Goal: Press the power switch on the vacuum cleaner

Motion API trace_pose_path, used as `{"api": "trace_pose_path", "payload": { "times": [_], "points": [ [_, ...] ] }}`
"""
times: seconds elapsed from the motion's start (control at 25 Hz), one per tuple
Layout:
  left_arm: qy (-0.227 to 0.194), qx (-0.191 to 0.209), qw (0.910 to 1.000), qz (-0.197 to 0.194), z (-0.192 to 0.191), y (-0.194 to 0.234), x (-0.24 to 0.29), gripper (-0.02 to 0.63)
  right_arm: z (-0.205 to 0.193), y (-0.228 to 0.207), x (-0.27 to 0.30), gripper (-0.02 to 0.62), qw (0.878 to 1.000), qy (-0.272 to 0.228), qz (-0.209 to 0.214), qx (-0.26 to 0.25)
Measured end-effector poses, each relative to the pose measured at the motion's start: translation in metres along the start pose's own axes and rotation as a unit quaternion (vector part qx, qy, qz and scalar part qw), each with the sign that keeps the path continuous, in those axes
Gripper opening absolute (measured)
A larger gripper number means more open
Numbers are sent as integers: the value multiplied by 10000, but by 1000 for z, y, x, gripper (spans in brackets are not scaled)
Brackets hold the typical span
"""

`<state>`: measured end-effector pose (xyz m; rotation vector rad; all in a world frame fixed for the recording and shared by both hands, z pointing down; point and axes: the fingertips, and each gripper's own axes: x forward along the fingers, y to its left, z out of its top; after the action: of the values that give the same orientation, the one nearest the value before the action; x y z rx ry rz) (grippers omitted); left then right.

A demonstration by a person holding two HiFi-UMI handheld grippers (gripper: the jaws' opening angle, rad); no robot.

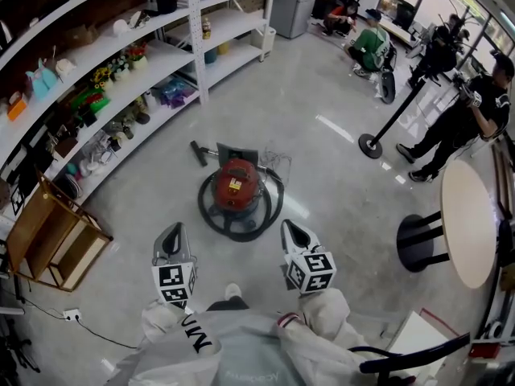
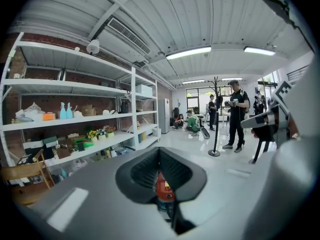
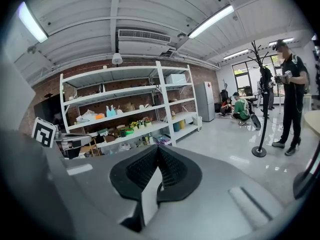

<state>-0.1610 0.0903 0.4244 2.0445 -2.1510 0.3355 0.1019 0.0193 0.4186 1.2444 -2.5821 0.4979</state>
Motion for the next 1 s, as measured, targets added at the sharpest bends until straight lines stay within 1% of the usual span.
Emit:
{"api": "trace_pose_path", "payload": {
  "times": [0.24,0.44,0.64,1.0],
  "points": [
    [-26,-24,10000,13,1,25,14,0,6,9,24,0,10000,4,-30,-22],
    [-29,-10,10000,-57,2,37,20,0,8,14,34,0,9999,20,-129,-6],
    [-54,-63,9998,-158,5,40,26,0,10,14,35,0,9997,66,-247,16],
    [-69,-277,9989,-359,4,36,37,0,25,8,28,0,9987,76,-490,-148]
  ]
}}
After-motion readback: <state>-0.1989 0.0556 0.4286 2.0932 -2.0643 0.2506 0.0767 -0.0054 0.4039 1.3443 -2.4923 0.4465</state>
